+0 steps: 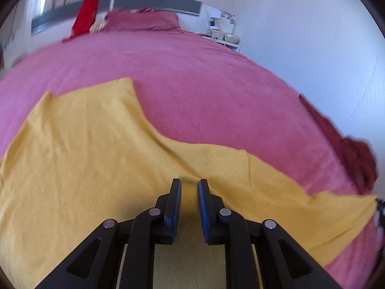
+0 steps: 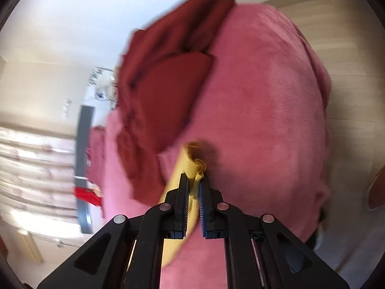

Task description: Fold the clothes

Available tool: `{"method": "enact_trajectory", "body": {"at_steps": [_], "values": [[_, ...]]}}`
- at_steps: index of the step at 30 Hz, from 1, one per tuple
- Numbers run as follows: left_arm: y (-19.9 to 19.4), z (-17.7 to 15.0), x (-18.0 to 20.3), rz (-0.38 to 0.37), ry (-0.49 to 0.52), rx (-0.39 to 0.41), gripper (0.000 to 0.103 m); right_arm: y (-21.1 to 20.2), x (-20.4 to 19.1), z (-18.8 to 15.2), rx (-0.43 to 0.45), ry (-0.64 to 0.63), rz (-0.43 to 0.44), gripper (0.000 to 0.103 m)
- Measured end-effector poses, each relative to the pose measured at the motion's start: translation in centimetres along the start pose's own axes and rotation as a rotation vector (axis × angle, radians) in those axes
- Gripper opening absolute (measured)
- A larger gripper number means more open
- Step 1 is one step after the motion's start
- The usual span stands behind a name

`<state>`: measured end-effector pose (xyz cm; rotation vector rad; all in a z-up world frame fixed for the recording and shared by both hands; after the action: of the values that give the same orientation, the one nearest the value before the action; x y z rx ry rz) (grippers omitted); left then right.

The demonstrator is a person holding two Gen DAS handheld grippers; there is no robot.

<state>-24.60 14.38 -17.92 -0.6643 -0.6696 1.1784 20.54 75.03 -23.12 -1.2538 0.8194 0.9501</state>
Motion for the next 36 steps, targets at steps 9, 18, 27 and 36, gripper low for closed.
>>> {"method": "enact_trajectory", "body": {"at_steps": [9, 18, 27, 36], "values": [[-9.0, -5.1, -11.3, 0.031, -0.282, 0.063, 0.014, 3.8, -22.2, -10.3, -0.144, -0.269, 0.275, 0.009], [-18.0, -13.3, -19.8, 0.039, -0.375, 0.148, 0.014, 18.7, -38.1, -41.0, -0.656, -0.558, 0.420, 0.009], [-20.5, -19.6, -25.2, 0.057, -0.560, 0.130, 0.014, 26.8, -32.0, -69.9, -1.079, -0.733, 0.264, 0.009], [-19.3, -19.9, -26.3, 0.039, -0.609, 0.119, 0.014, 28.9, -26.9, -77.0, -1.283, -0.790, 0.208, 0.022]]}}
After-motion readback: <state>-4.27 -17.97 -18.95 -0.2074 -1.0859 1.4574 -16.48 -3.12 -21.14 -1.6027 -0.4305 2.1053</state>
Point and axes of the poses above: each gripper's, at about its wrist camera, not at the fingertips, and y roughly the way its jaws point, x to its right, z to its top, the point moved 6 cm from there along y, roughly the way its jaws point, and after that the axes turned 12 degrees about z, right-handed, at the moved point
